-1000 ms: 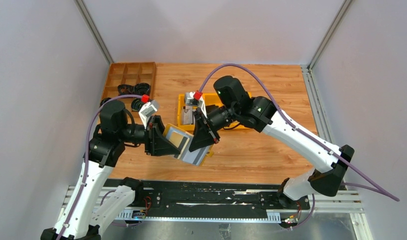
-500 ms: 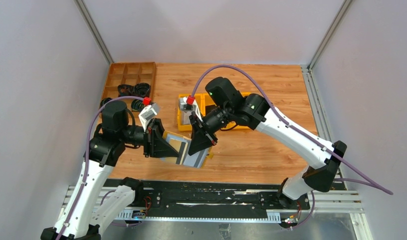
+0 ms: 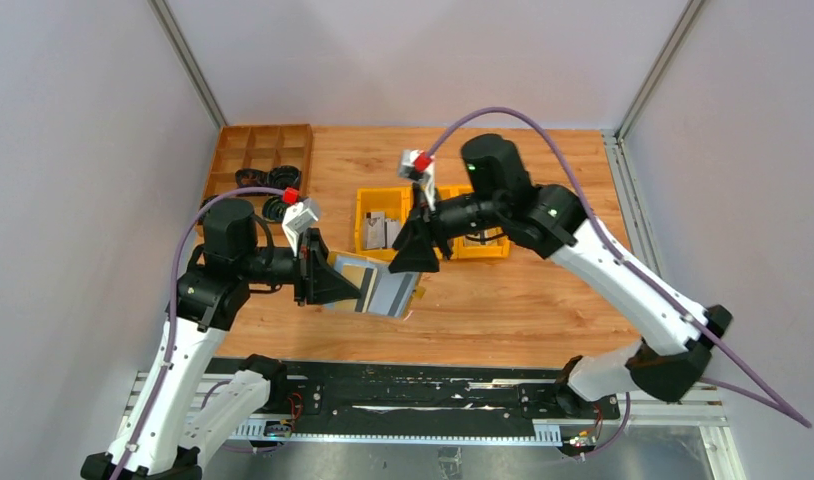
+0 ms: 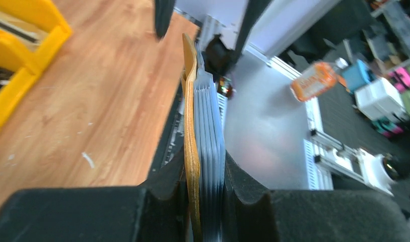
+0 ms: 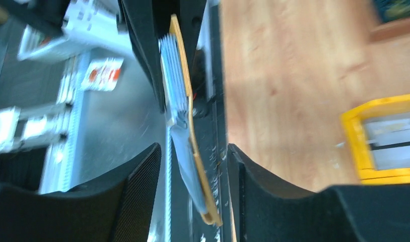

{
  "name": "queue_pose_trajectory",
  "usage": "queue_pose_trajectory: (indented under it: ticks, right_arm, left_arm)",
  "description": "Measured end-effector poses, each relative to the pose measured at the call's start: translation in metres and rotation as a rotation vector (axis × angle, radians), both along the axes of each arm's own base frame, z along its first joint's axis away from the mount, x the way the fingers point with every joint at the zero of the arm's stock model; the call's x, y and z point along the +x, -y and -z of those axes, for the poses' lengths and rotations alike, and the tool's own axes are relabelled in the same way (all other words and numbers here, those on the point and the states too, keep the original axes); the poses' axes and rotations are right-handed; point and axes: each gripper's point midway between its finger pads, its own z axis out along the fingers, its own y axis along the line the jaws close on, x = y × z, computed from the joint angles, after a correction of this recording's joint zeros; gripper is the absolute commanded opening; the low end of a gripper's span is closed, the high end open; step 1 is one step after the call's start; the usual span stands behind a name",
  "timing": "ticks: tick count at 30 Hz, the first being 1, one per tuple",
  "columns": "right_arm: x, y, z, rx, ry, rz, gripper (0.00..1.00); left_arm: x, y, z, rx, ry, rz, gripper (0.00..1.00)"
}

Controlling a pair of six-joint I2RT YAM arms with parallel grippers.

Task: Take the credit cards out of the card holder
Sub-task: Remove the credit card from the card holder.

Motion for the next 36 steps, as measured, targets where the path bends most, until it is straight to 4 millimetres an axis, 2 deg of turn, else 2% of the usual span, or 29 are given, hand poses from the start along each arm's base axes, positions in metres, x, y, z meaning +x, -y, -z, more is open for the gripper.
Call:
queue_pose_trajectory:
  ticks: [3, 7, 9, 13, 17, 20, 28, 36]
  right_arm:
    - [0.009, 0.017, -0.02, 0.077, 0.043, 0.137, 0.56]
    - [-0.003, 0.031, -0.044, 0.209, 0.033, 0.198, 0.56]
    - [-0.009, 0.03, -0.047, 0.257, -0.004, 0.188, 0.56]
    - [-0.012, 0.015, -0.032, 0.276, -0.114, 0.157, 0.55]
    - [-0.003, -0.008, 0.004, 0.211, -0.246, 0.16, 0.55]
    - [0.002, -0.017, 0.018, 0.181, -0.307, 0.167, 0.52]
    - [0.011, -0.032, 0.027, 0.181, -0.378, 0.179, 0.49]
    - [0.015, -0.036, 0.031, 0.196, -0.415, 0.19, 0.48]
  left_arm:
    - [0.015, -0.001, 0.001, 0.021, 0.026, -0.087, 0.0]
    - [0.035, -0.003, -0.001, 0.036, 0.04, -0.201, 0.0]
    - [0.043, -0.005, -0.002, 0.037, 0.037, -0.247, 0.0]
    - [0.056, -0.01, -0.003, 0.038, 0.029, -0.316, 0.0]
    - [0.063, -0.016, -0.003, 0.039, 0.019, -0.361, 0.0]
    - [0.069, -0.021, -0.003, 0.037, 0.013, -0.395, 0.0]
    - [0.084, -0.028, -0.005, 0.022, -0.02, -0.449, 0.0]
    - [0.07, -0.024, -0.02, -0.027, 0.003, -0.402, 0.0]
